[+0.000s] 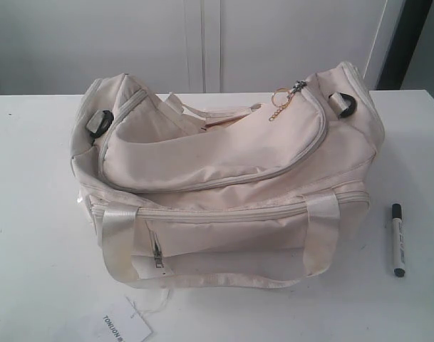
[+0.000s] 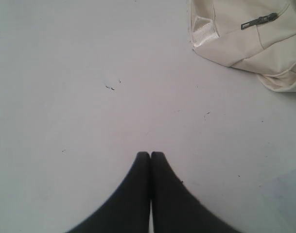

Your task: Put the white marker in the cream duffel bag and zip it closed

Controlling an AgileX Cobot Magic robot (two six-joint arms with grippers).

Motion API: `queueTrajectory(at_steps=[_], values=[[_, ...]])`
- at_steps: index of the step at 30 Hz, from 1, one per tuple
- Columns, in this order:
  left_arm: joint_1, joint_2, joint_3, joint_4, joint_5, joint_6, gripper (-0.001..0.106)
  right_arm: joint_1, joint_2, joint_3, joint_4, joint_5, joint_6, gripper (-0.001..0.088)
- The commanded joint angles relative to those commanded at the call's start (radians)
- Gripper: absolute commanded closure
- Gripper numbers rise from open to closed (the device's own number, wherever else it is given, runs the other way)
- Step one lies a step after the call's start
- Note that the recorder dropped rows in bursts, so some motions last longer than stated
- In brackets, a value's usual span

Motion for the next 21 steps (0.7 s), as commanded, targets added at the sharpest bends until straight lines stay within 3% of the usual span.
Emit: queueTrajectory(at_steps=[17, 21], values=[[0.000, 0.000, 0.000, 0.000, 0.000, 0.000, 0.105, 0.000, 0.000, -0.001, 0.000, -0.002, 0.000, 0.0868], [0.000, 0.000, 0.000, 0.000, 0.000, 0.000, 0.105, 0.000, 0.000, -0.040, 0.000, -0.002, 0.000, 0.0868]])
